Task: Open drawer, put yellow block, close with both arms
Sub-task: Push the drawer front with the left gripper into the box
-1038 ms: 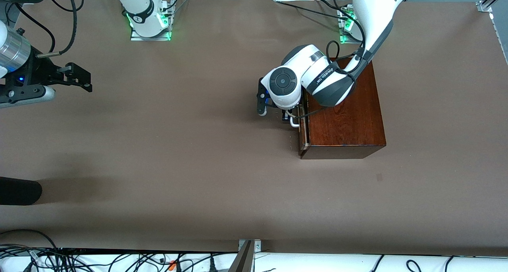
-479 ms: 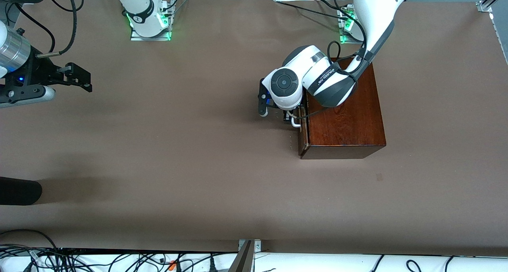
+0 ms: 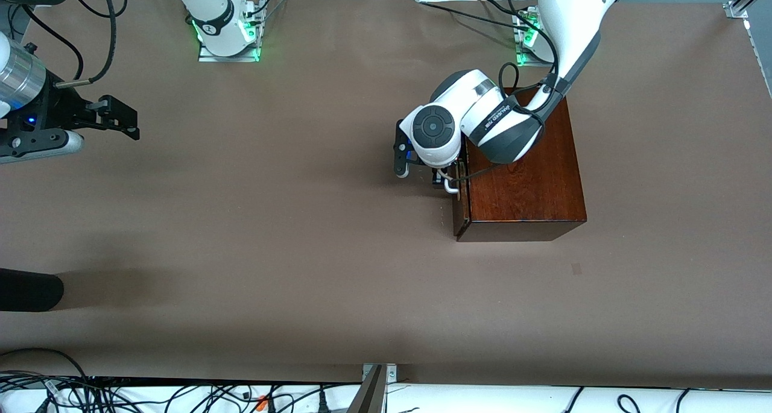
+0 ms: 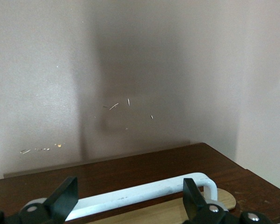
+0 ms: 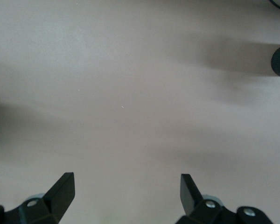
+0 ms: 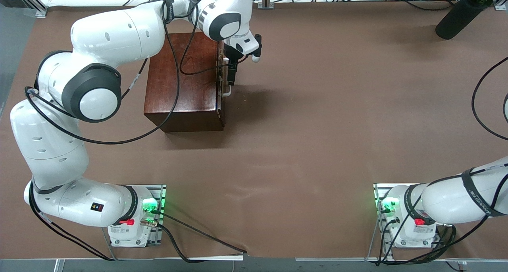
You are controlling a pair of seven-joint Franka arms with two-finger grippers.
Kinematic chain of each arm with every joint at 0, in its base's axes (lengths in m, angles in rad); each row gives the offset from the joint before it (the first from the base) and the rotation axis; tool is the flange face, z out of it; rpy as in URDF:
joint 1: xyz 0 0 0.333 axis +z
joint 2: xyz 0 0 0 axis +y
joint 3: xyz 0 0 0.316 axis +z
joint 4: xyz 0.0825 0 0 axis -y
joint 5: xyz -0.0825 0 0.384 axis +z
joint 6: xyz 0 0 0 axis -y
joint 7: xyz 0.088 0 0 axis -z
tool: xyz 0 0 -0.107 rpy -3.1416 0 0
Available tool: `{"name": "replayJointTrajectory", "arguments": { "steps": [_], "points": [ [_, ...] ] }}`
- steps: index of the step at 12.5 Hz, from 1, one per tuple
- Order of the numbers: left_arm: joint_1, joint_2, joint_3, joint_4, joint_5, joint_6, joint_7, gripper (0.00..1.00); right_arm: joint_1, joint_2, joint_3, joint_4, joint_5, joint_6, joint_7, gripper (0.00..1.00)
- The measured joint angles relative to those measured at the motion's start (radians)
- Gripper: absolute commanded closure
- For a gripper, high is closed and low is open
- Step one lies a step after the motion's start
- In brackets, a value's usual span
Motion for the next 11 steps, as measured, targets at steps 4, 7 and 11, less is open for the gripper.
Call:
{"name": "replayJointTrajectory", "arguments": {
  "steps": [4,7,11],
  "points": [
    [0.000,0.000,0.000,0.000,0.000,-0.001,0.000,0.00,0.000,0.000,-0.001,0.000,0.002,0.000,0.001,0.00],
    [0.001,0.000,0.000,0.000,0.000,-0.001,0.000,0.00,0.000,0.000,-0.001,0.000,0.003,0.000,0.002,0.00],
    [0.009,-0.002,0.002,0.000,0.003,-0.024,0.000,0.00,0.000,0.000,-0.002,0.000,0.003,0.000,0.003,0.00]
  ]
}}
